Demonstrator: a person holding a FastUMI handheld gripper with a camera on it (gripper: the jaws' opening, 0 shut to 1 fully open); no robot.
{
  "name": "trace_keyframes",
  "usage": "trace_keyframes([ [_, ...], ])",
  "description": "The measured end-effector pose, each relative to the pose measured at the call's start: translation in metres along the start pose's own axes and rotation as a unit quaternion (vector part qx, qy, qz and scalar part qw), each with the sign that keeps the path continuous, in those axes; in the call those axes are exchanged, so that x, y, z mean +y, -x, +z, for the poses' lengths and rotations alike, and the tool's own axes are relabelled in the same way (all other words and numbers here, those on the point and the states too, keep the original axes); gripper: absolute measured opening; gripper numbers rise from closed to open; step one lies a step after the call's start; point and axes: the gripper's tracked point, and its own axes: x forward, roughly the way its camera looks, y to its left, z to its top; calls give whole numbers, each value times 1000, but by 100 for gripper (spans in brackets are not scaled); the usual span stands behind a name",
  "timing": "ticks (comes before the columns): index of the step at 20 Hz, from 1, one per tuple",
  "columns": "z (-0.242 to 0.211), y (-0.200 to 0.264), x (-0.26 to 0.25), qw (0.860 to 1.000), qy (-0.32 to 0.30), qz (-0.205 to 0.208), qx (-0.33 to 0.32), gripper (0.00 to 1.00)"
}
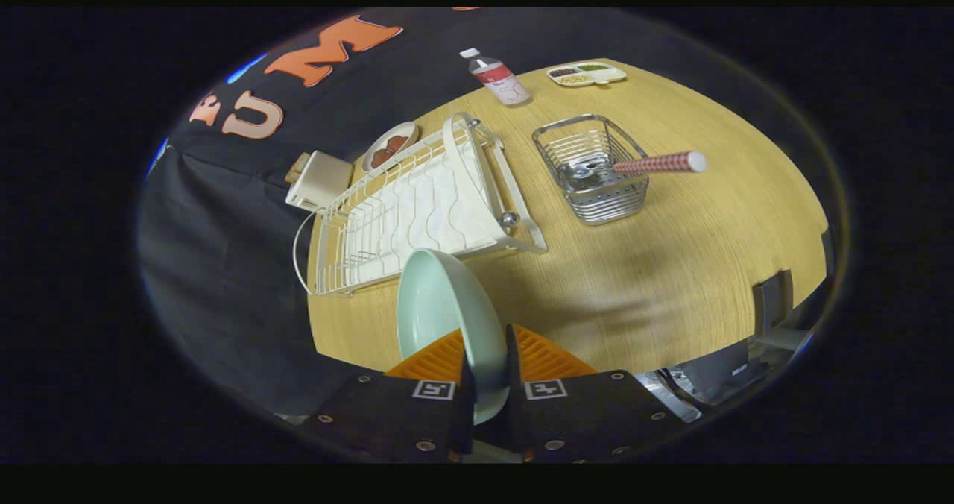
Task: Take the plate from the dish rack, then take the spoon from the basket and place it into the plate.
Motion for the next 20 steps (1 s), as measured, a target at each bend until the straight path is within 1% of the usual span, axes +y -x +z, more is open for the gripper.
trace_keyframes([
  [8, -15, -37, -17, 999, -34, 24, -2, 20],
  [11, -17, -48, -16, 996, -73, 42, -2, 21],
  [13, -13, -53, -10, 994, -91, 61, -14, 22],
  [15, -11, -55, -9, 993, -97, 60, -22, 24],
  [17, -10, -59, -18, 994, -94, 41, -25, 32],
  [18, -10, -57, -21, 994, -97, 39, -25, 38],
  [19, -5, -54, -18, 993, -101, 48, -34, 42],
  [20, 2, -51, -18, 992, -104, 52, -49, 53],
])
